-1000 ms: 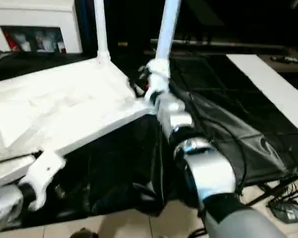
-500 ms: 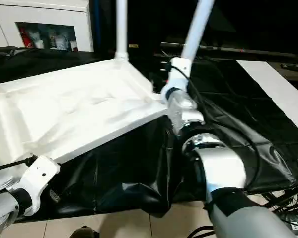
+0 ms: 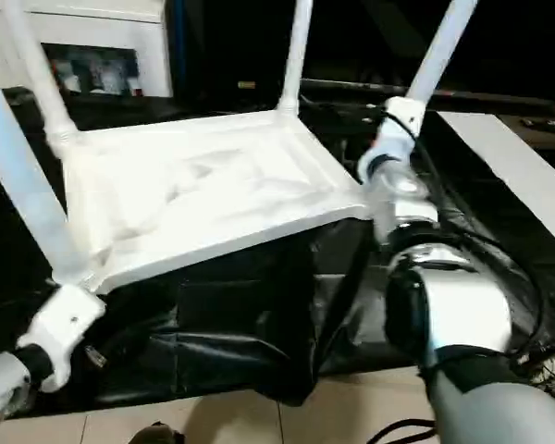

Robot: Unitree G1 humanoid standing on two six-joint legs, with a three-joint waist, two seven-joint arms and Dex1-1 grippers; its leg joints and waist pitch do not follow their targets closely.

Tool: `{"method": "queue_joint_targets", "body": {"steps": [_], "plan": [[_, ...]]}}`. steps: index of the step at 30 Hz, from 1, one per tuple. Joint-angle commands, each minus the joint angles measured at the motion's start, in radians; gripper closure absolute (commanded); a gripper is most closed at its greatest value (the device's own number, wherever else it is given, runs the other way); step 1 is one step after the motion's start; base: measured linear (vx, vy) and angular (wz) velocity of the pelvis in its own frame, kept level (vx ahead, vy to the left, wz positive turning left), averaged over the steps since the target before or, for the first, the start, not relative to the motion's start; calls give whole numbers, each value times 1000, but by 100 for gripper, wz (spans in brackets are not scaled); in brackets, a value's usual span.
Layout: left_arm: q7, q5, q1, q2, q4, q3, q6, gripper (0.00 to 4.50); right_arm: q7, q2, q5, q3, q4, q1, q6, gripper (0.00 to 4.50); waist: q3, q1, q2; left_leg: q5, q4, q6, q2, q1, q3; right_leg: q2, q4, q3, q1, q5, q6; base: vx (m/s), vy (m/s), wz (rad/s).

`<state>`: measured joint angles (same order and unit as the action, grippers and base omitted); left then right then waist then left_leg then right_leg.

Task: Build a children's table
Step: Rotate table base

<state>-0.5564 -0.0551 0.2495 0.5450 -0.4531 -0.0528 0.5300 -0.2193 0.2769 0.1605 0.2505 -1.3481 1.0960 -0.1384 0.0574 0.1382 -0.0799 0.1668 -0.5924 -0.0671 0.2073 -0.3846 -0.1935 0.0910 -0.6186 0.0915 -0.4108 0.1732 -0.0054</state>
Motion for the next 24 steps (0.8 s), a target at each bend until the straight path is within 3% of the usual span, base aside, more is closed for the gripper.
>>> {"method": "queue_joint_targets", "body": {"steps": [1, 3, 4, 5, 6, 9, 10, 14, 16, 19, 21, 22, 24], "plan": [[-39, -66, 11, -10, -2, -63, -67, 11, -121, 4, -15, -23, 21, -19, -11, 50, -63, -8, 23, 383, 75, -45, 23, 16, 20, 51, 72, -46, 37, 288, -139, 0, 0, 0], [-73, -114, 31, -13, -1, -113, -106, 11, -183, -3, -14, -31, 29, -34, -9, 50, -63, -11, 27, 375, 76, -41, 25, 15, 21, 51, 70, -46, 37, 278, -146, 0, 0, 0], [-145, -203, 75, -1, 7, -221, -118, 11, -287, -18, -34, -70, 49, -79, -20, 50, -62, -19, 27, 373, 75, -32, 24, 14, 19, 52, 71, -48, 38, 271, -163, 0, 0, 0], [-147, -205, 77, 0, 7, -224, -118, 11, -290, -18, -35, -71, 50, -80, -20, 50, -61, -24, 28, 371, 77, -31, 26, 11, 20, 51, 71, -48, 38, 272, -168, 0, 0, 0], [-152, -209, 80, 3, 9, -231, -119, 11, -296, -19, -37, -75, 51, -84, -20, 50, -62, -26, 29, 368, 76, -29, 29, 17, 20, 49, 71, -48, 35, 270, -172, 0, 0, 0], [-264, -268, 140, 82, 56, -360, -109, 11, -365, -37, -61, -117, 81, -161, -32, 50, -57, -28, 39, 401, 78, -26, 29, 26, 18, 46, 77, -50, 27, 307, -176, 0, 0, 0], [-275, -278, 143, 89, 61, -376, -104, 11, -374, -39, -62, -119, 85, -169, -33, 50, -56, -28, 37, 410, 80, -29, 30, 27, 19, 44, 77, -50, 28, 316, -175, 0, 0, 0], [-352, -367, 150, 152, 109, -489, -61, 11, -461, -46, -58, -129, 120, -229, -33, 50, -51, -22, 51, 454, 84, -44, 35, 33, 18, 42, 75, -49, 26, 329, -193, 0, 0, 0], [-343, -380, 120, 157, 140, -510, -84, 11, -495, -47, -51, -132, 137, -249, -28, 50, -45, -17, 56, 503, 85, -51, 36, 38, 20, 45, 83, -49, 24, 396, -182, 0, 0, 0], [-289, -361, 43, 148, 190, -509, -145, 11, -506, -44, -64, -148, 144, -271, -21, 50, -44, -10, 56, 515, 85, -59, 35, 45, 22, 50, 92, -50, 21, 443, -166, 0, 0, 0], [-232, -337, -58, 129, 251, -484, -206, 11, -472, -40, -90, -167, 144, -289, -7, 50, -37, -6, 55, 554, 87, -73, 33, 48, 29, 57, 100, -47, 23, 525, -142, 0, 0, 0], [-220, -334, -122, 112, 284, -459, -223, 11, -443, -41, -100, -172, 145, -301, 5, 50, -39, -2, 53, 566, 84, -79, 32, 60, 31, 62, 109, -48, 18, 564, -125, 0, 0, 0], [-222, -342, -177, 93, 303, -432, -217, 11, -427, -44, -104, -174, 149, -312, 10, 50, -39, 0, 55, 582, 85, -86, 31, 66, 35, 63, 114, -43, 18, 596, -111, 0, 0, 0]]}}
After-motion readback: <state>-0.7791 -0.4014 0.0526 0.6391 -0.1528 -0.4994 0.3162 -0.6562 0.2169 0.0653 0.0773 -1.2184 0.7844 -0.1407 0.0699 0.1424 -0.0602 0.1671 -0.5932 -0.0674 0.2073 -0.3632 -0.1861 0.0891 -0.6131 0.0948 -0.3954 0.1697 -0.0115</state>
